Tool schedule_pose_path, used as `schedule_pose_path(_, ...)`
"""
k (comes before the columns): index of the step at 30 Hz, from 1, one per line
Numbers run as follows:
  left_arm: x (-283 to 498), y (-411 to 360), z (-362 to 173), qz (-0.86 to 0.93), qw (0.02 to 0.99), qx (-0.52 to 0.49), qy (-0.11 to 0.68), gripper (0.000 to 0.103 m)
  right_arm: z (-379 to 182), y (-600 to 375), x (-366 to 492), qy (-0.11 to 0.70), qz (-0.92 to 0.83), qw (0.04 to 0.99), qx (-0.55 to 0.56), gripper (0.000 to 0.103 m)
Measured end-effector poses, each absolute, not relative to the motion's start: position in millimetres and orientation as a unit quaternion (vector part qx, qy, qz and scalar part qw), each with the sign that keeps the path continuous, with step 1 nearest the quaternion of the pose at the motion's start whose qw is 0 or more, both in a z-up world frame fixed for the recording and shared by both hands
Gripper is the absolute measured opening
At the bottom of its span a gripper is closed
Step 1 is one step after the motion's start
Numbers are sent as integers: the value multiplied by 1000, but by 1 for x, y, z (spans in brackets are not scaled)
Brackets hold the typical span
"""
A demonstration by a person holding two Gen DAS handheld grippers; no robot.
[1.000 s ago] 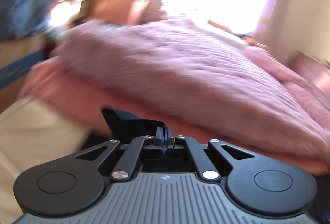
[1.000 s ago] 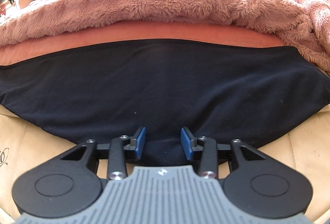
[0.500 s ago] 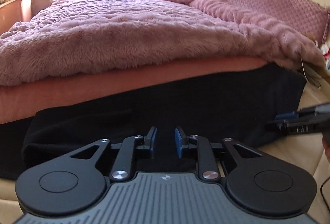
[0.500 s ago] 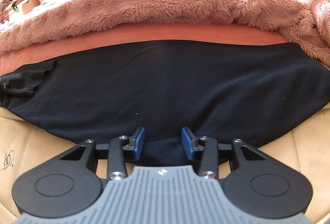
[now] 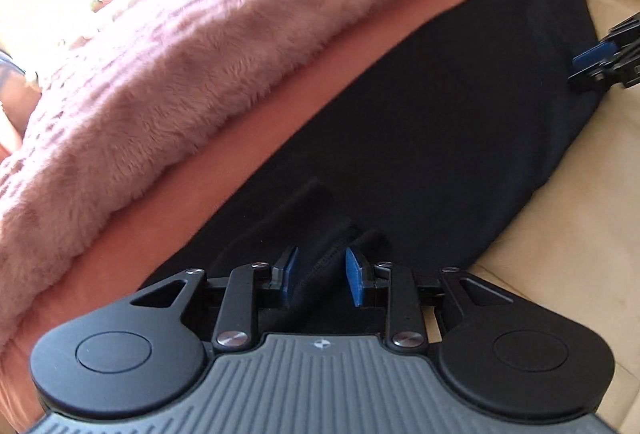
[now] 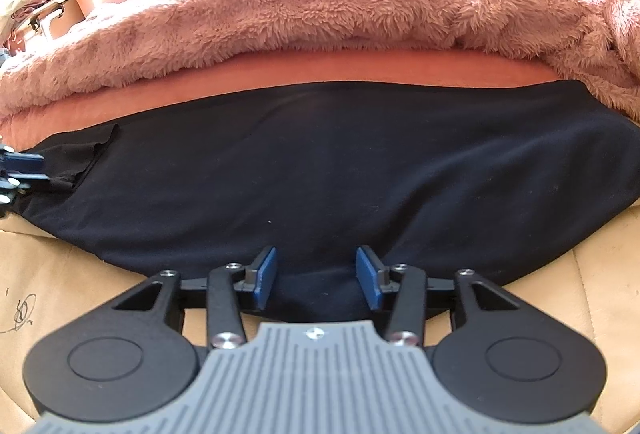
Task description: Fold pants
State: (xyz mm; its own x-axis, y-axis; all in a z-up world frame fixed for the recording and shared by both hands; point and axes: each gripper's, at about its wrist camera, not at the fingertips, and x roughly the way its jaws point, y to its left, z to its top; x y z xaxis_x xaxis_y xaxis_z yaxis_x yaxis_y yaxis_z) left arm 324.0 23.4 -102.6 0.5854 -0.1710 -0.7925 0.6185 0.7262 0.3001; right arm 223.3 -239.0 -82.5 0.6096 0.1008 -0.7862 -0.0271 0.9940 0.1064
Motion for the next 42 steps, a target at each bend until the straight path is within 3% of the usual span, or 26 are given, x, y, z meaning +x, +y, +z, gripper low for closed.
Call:
schedule_pose_path(3,336,27,-109,-236,846,251,406,33,-83,-240,223,438,39,897,45,42)
schedule_pose_path(7,334,29,-107,-247,846,208,423,1,-84,-240,222,435,43,898,44,42)
schedule_pose_path(13,310,38,-92,-235,876,144,396,0,-85,-239,222,433,45,900,39,44)
schedule_pose_path(18,298,42,-84,-274,855,130,420,0,-85,-241,223,433,47,899,44,44)
schedule_pose_path(20,296,35,-88,-276,846,170,423,2,-85,-241,222,432,46,899,45,44)
schedule_pose_path(26,287,22,-86,-297,826,254,406,27,-85,-242,223,433,49,899,47,44)
schedule_pose_path(28,286,17,-84,-303,820,288,390,41,-85,-244,223,433,50,899,50,44)
schedule_pose_path(35,299,0,-106,-329,779,342,410,45,-86,-243,222,430,52,900,46,45)
schedule_pose_path(36,303,1,-108,-331,779,330,418,44,-86,-243,222,430,53,900,46,45)
schedule_pose_path(40,313,14,-99,-339,787,259,445,10,-86,-245,221,429,56,900,48,45)
schedule_pose_path(42,316,22,-93,-339,791,232,453,8,-86,-244,221,429,56,900,47,45)
